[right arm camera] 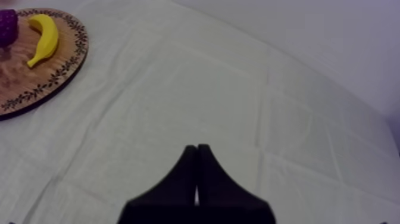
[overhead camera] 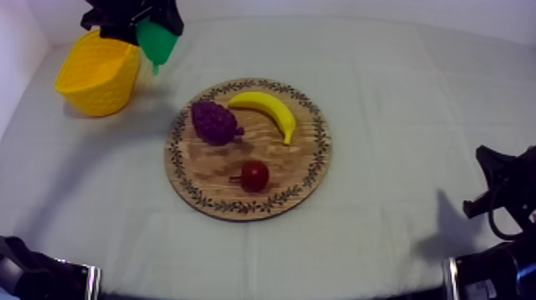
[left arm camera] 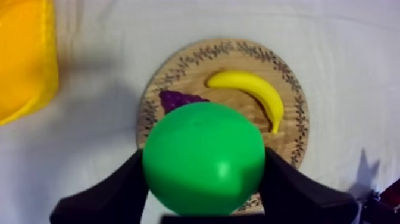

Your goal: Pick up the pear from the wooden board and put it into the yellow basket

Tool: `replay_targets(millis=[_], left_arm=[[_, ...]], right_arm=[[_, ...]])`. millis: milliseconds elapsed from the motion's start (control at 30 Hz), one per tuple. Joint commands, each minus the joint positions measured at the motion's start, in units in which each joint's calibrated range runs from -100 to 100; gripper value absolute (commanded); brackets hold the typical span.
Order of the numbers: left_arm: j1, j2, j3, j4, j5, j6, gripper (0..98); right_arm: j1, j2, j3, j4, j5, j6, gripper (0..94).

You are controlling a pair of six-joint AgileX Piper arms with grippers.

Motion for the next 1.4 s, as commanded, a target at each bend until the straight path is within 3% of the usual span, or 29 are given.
replay_targets(millis=[0,667,933,1367], left_arm=[[-2.14,0.9,-0.86,-0.06,0.08,-0.98,53.0],[-19.6,13.72,-14.9,-0.47,1.77,-8.05,52.8],[-22.28,17.93,-20.78,-0.34,2.55,-8.76,52.8],[-22.72,24.42,-24.64,0.22,2.41,-8.48,53.4]], right_arm=[[0.01,-0.03,-0.02,0.0,-0.01,0.01,0.2],[0.01,-0.03,-0.02,0.0,-0.01,0.01,0.2],[0.01,-0.03,-0.02,0.0,-0.01,0.01,0.2],[0.01,-0.03,-0.02,0.0,-0.01,0.01,0.2]])
